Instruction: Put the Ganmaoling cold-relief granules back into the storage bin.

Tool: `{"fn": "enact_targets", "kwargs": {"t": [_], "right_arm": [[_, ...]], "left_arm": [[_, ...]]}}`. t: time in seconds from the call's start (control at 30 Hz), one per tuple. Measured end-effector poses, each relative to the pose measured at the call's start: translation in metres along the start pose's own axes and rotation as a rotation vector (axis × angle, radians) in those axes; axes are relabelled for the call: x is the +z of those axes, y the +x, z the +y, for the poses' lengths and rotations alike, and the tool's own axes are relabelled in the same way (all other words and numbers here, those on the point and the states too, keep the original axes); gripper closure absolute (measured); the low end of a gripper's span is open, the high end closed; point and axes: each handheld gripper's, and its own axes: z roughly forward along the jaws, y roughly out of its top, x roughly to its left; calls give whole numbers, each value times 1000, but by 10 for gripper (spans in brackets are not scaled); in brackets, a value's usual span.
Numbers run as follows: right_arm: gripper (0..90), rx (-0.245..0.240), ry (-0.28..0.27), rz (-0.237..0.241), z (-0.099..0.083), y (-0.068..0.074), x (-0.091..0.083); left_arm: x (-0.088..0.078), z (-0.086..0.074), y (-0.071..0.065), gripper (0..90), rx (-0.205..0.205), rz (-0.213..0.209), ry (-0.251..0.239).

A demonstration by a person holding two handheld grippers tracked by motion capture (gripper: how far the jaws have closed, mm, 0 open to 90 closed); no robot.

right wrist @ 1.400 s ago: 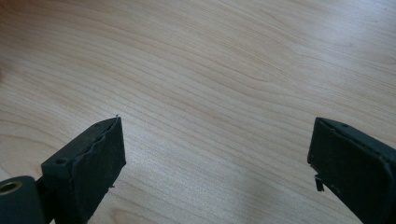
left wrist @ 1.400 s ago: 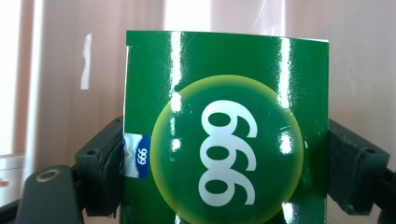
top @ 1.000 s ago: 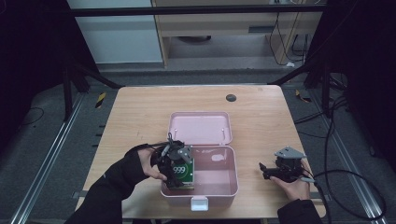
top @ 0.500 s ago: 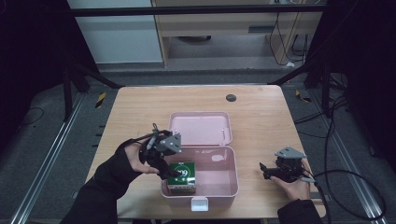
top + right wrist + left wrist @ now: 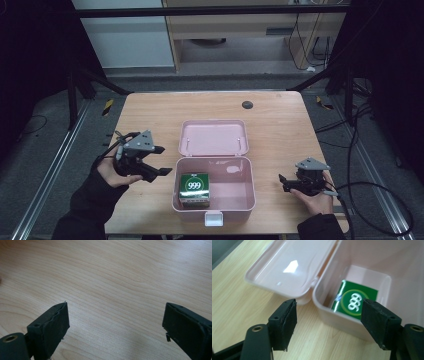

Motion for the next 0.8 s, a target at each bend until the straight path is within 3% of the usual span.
{"fn": "enact_targets", "kwargs": {"t": [0.17, 0.33, 0.5, 0.8], "right_arm": [[98, 6, -4, 0, 0, 0, -1], [108, 9, -2, 1, 0, 0, -1], [114, 3, -1, 0, -1, 0, -1], [113, 7, 3, -6, -3, 0, -1]], "left_arm": [[-10, -20, 29, 299, -40, 92, -47], [-10, -42, 50, 287, -85, 148, -77], [-6, -65, 64, 268, -110, 210, -71], [-3, -98, 93, 211, -131, 397, -3]]}}
